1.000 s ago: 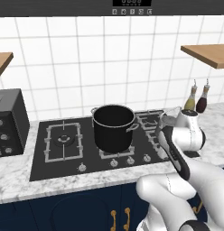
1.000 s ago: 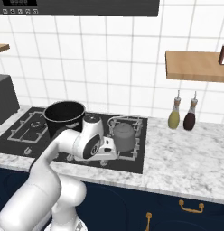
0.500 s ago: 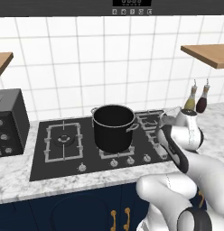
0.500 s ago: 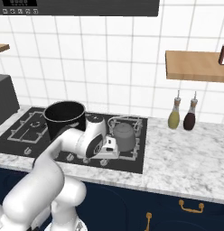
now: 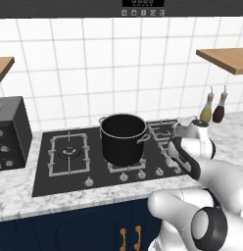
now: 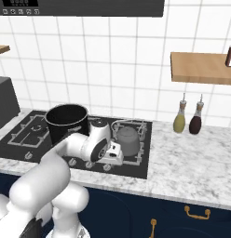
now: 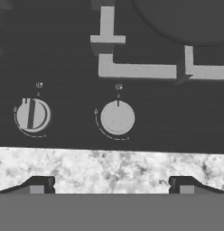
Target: Pick the kettle from the counter and place it on a stove burner. Then turn the burner on.
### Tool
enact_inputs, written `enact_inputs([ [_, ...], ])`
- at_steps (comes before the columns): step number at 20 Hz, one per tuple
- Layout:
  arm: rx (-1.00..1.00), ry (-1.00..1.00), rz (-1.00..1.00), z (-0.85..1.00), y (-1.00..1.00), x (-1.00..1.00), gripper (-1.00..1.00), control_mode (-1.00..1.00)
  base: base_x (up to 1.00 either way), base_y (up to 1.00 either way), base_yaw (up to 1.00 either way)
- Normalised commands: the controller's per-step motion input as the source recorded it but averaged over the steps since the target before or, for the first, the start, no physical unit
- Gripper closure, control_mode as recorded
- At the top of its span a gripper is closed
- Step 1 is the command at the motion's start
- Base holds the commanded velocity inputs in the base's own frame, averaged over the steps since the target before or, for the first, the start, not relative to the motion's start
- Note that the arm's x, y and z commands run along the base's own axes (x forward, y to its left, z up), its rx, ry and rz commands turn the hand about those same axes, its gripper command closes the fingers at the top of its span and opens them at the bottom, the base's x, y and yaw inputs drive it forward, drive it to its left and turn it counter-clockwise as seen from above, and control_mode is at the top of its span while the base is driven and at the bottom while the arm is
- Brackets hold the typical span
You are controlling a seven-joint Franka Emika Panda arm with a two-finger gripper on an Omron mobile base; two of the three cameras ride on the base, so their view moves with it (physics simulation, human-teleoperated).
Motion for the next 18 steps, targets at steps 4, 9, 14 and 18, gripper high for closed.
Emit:
enact_inputs([
  [4,0.0,0.0,-0.01,-0.19,0.0,0.14,-1.0,-1.0,0.0,0.0,0.0],
  [9,0.0,0.0,0.0,-0.13,0.0,0.22,-1.0,-1.0,0.0,0.0,0.0],
  [14,0.0,0.0,0.0,-0.15,0.0,0.14,-1.0,-1.0,0.0,0.0,0.0],
  [18,0.0,0.0,0.0,-0.14,-0.04,0.09,-1.0,-1.0,0.0,0.0,0.0],
])
